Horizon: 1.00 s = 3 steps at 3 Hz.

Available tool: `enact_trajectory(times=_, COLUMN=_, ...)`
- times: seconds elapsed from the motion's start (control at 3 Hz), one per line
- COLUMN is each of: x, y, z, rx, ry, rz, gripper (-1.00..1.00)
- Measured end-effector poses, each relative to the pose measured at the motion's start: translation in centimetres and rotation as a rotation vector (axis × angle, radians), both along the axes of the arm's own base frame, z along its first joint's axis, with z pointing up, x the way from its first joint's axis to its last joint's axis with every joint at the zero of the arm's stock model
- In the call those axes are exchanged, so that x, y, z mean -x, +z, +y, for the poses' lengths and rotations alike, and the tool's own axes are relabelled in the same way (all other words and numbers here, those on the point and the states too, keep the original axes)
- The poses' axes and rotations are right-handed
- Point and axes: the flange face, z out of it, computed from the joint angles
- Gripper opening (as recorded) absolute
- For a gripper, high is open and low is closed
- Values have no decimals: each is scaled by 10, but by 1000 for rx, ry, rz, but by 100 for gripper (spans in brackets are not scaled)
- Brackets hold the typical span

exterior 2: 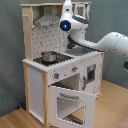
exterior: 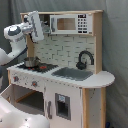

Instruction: Play with the kitchen

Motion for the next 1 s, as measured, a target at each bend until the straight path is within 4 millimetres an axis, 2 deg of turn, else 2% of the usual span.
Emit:
enact_trajectory(times=0.33, x=-27, y=3, z=-49, rx=-26, ry=-101, rz=59, gripper=-100)
enact_trajectory(times=0.67, x=-38, y=-2, z=-76, rx=-10, ry=-208, rz=127, gripper=-100)
enact_trajectory(times=1.0, x=-38, y=14, z=-96, rx=-12, ry=-211, rz=205, gripper=-100)
